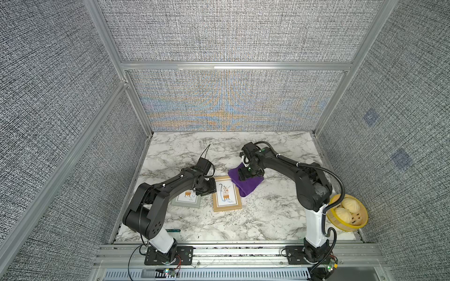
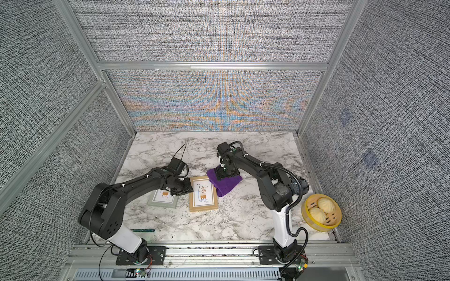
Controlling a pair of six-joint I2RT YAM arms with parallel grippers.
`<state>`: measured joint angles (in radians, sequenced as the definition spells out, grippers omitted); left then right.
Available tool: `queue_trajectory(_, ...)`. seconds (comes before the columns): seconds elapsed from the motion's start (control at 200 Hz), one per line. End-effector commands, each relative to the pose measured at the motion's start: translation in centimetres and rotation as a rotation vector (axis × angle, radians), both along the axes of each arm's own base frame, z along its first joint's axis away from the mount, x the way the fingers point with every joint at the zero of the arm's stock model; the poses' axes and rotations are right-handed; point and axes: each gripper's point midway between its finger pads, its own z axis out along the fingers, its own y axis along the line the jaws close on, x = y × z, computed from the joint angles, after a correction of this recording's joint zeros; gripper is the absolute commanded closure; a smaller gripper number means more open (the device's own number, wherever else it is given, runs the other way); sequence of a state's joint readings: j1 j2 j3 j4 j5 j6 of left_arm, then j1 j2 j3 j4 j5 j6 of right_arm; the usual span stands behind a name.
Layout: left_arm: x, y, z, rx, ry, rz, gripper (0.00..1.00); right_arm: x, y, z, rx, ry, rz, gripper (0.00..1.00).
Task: Wipe the picture frame with a cloth
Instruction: Pick up the cleaning item at the center of the board.
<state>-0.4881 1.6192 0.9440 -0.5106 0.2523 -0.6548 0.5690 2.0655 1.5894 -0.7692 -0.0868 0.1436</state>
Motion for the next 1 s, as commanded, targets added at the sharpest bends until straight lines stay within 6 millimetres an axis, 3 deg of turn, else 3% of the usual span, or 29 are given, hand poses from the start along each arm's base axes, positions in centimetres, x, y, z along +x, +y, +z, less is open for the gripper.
queue_trajectory(0.0, -0.2, 1.3, 0.1, 0.069, 0.028, 0.046, 0.62, -0.9, -0.8, -1.4, -0.085, 0.052, 0.054, 0.16)
queue_trajectory(0.13, -0.2, 1.4, 0.0, 0.089, 0.047, 0.041, 0.62, -1.0, -1.4, -3.3, -0.149, 0.092, 0.041, 0.18)
queue_trajectory(0.26, -0.1, 1.3, 0.0, 0.083, 0.047, 0.045, 0.61, -1.3, -2.0, -4.5, -0.168, 0.117, 0.02, 0.31)
queue_trajectory(0.34, 0.0, 1.4, 0.3, 0.083, 0.036, 0.047, 0.61, -1.6, -2.4, -5.3, -0.183, 0.14, 0.016, 0.43)
queue_trajectory(0.45, 0.0, 1.6, 0.4, 0.092, 0.026, 0.056, 0.62, -1.9, -3.0, -6.1, -0.215, 0.155, 0.012, 0.67)
queue_trajectory(0.54, -0.1, 1.8, 0.3, 0.098, 0.023, 0.066, 0.61, -1.6, -3.1, -5.7, -0.214, 0.134, 0.006, 0.88)
queue_trajectory(0.595, -0.1, 1.9, 0.3, 0.1, 0.021, 0.071, 0.61, -1.1, -3.0, -4.6, -0.202, 0.098, 0.0, 1.0)
queue_trajectory(0.776, 0.2, 2.1, 0.5, 0.092, -0.008, 0.096, 0.59, 0.1, -2.6, 1.1, -0.075, -0.062, -0.046, 1.0)
queue_trajectory(0.996, 0.7, 2.4, 1.5, 0.08, -0.065, 0.135, 0.59, -0.5, -3.5, 7.5, 0.21, -0.154, -0.18, 1.0)
